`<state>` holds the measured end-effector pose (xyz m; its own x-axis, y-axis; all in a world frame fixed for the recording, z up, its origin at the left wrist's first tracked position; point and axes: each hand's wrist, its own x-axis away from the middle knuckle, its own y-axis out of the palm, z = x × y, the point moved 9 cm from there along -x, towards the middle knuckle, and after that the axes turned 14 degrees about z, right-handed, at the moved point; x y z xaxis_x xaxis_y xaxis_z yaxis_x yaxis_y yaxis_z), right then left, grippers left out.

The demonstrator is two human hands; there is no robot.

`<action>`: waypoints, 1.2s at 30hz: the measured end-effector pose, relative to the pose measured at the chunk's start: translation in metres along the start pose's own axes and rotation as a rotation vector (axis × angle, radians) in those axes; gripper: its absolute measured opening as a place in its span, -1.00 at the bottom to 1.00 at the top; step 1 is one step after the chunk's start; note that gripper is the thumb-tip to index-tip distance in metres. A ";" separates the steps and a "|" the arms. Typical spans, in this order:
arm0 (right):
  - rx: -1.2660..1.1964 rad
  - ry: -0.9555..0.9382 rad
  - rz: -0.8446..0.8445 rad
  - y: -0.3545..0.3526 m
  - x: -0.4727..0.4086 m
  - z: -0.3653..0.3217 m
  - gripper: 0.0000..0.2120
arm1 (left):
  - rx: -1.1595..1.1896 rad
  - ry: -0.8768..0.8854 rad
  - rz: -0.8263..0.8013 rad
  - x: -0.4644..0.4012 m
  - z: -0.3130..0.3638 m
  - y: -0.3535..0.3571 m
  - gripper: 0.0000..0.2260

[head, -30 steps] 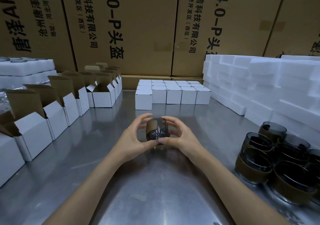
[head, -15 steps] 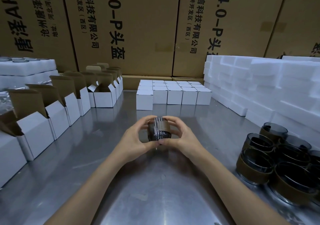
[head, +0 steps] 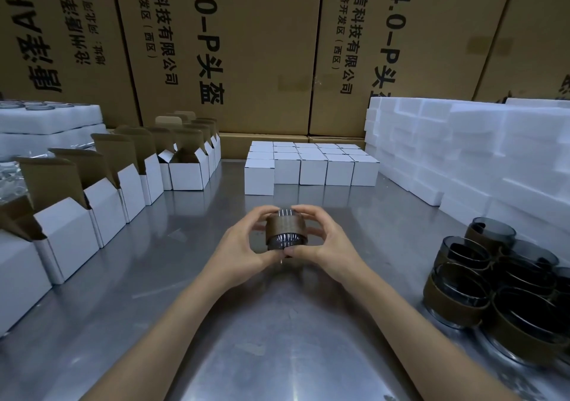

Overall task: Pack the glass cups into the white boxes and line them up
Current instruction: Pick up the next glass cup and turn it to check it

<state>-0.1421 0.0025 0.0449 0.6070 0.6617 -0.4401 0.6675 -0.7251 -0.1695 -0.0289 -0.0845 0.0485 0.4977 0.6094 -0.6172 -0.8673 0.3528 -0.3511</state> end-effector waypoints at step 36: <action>0.125 0.049 -0.228 0.023 0.007 0.026 -0.40 | 0.135 -0.252 -0.235 0.010 -0.022 0.016 -0.47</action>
<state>-0.1337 -0.0148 0.0152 0.4692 0.8168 -0.3357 0.7327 -0.5723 -0.3683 -0.0375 -0.0882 0.0211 0.6831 0.6503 -0.3324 -0.7293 0.5839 -0.3565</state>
